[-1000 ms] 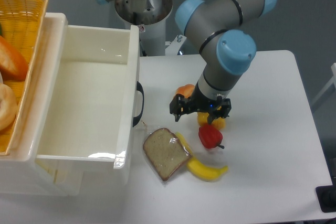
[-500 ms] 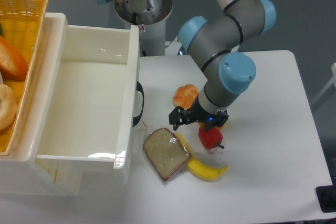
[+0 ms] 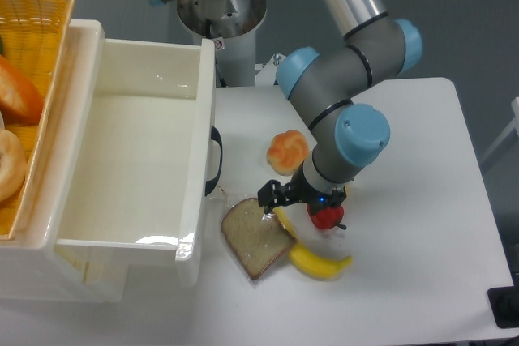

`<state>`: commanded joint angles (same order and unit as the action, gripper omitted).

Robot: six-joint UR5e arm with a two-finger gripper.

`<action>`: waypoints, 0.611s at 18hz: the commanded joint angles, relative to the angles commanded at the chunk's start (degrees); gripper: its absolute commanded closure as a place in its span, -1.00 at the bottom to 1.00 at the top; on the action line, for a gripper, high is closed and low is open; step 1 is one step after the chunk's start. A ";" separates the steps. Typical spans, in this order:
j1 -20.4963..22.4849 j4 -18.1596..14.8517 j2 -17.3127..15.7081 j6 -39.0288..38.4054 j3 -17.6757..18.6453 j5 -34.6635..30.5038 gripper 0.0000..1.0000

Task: Pick up the toast
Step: 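Move the open gripper toward the bagged toast slice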

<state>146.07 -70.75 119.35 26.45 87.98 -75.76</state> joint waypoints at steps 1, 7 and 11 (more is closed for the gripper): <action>-0.09 0.00 0.26 0.00 0.09 0.00 -1.00; -0.09 1.92 1.32 0.35 -0.09 0.00 -1.00; -0.62 2.90 2.20 0.27 -0.09 0.00 -1.00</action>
<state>145.46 -67.85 121.55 26.72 87.89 -75.76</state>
